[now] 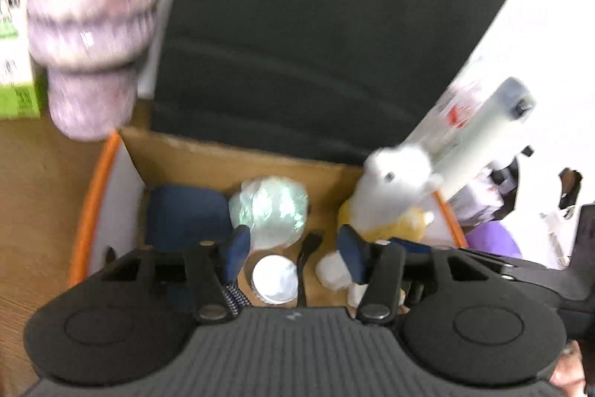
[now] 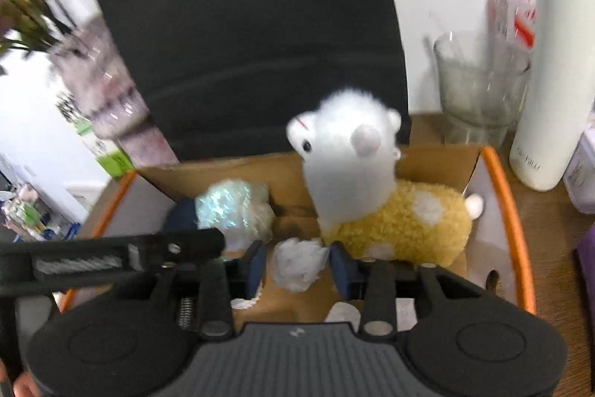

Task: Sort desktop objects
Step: 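Carry the USB cable and tissue into the red box and release both, then grasp the purple cloth with the left tool while the right tool grasps the beige pad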

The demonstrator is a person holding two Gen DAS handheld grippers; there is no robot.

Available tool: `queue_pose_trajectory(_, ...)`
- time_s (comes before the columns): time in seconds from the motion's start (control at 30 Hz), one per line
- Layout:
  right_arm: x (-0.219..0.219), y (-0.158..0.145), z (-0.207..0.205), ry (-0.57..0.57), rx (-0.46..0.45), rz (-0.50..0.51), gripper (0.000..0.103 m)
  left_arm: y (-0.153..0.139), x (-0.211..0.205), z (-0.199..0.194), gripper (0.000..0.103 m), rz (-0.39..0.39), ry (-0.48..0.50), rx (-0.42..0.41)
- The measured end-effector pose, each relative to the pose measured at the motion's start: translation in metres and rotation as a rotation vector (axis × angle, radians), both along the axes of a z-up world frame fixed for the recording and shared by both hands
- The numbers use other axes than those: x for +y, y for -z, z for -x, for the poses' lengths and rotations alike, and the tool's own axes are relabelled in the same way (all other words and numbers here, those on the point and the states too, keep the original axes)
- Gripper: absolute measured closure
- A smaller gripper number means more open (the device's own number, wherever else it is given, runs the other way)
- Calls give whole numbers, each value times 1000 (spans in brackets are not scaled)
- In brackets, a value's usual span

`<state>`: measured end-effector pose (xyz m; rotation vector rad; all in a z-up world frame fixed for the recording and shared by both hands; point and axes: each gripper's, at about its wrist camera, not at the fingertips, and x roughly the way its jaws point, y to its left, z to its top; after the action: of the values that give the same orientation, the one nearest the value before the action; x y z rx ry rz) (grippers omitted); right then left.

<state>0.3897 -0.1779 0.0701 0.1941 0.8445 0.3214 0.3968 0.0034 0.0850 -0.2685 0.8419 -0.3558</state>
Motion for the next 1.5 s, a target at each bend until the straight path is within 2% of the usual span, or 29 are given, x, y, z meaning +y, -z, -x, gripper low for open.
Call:
queue_pose_trajectory(0.03,1,-5,5,-4,-13,10,58,-8,4,7,35,4,-8,-14)
queue_pose_trajectory(0.1,1,-13,14,4,-28,31,57,-24,14,21,30,-1,-72,-24)
queue_pose_trajectory(0.17,-4,-25,29,25,-51,45,57,-39,21,47,25,-40,-117,-48)
queue_pose_trajectory(0.2,-7,-31,40,30,-65,49,57,-45,24,63,19,-66,-129,-72)
queue_pose_trajectory(0.27,-11,-41,69,36,-104,65,51,-55,28,100,13,-104,-140,-132)
queue_pose_trajectory(0.33,-19,-49,108,43,-151,96,40,-57,30,136,6,-115,-127,-172)
queue_pose_trajectory(0.37,-21,-50,124,44,-168,109,38,-57,29,154,5,-118,-116,-182)
queue_pose_trajectory(0.53,-35,-31,219,16,-229,142,27,-27,15,247,0,-142,-103,-208)
queue_pose_trajectory(0.67,-40,-5,281,10,-237,194,25,14,-1,301,0,-188,-115,-196)
queue_pose_trajectory(0.77,-45,19,320,1,-210,178,19,38,-5,339,0,-152,-146,-178)
queue_pose_trajectory(0.83,-51,37,346,11,-180,153,16,55,-7,361,0,-133,-154,-136)
queue_pose_trajectory(0.93,-54,53,378,22,-158,135,15,70,-9,386,0,-168,-149,-104)
queue_pose_trajectory(1.03,-51,54,403,0,-205,183,13,72,-10,408,0,-220,-146,-124)
queue_pose_trajectory(1.1,-56,51,412,16,-236,158,7,68,-8,416,0,-214,-149,-137)
queue_pose_trajectory(1.17,-61,51,416,30,-249,112,7,66,-6,423,0,-202,-155,-174)
queue_pose_trajectory(1.33,-72,52,418,111,-282,73,7,67,-11,425,0,-250,-148,-208)
queue_pose_trajectory(1.5,-67,54,409,90,-252,108,8,69,-17,411,0,-234,-104,-235)
